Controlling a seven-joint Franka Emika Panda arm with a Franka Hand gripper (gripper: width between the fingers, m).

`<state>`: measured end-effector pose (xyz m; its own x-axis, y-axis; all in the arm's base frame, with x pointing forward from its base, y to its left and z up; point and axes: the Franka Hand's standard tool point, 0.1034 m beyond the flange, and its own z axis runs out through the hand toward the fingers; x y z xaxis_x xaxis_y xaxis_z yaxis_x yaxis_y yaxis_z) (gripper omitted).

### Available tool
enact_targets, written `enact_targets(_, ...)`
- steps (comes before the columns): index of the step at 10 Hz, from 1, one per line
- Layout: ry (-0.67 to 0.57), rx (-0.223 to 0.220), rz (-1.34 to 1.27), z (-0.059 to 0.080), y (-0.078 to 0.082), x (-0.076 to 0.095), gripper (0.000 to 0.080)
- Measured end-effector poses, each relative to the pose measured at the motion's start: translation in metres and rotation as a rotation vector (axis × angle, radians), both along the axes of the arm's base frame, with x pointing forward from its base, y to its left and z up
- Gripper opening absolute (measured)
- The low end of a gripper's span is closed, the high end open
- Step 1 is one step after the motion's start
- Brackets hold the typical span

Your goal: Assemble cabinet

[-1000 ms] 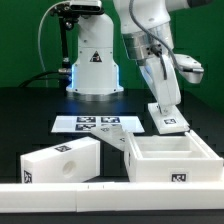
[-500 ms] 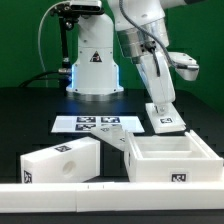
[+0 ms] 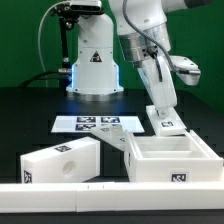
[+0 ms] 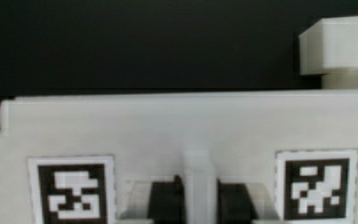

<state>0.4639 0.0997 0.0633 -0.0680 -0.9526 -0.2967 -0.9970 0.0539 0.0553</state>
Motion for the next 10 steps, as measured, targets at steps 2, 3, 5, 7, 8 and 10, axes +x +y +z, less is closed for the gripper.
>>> enact_targets(2,0.001,-0.001,-0.001,-0.0017,0.0002,0.0013,0.0067)
enact_targets(3,-0.001,-0.001,-0.002,-0.0009,0.0011,0.0034,0.0067)
enact_targets(5,0.002,0.006,0.01,0.0022,0.0046,0.0075,0.0067)
enact_targets(7,0.016,0.011,0.007,0.0037,0.0054,0.0081,0.0067)
enact_targets(8,0.016,0.007,0.008,0.0023,0.0054,0.0075,0.0067)
enact_targets(10,0.019,0.005,0.01,0.0,0.0057,0.0064,0.0067)
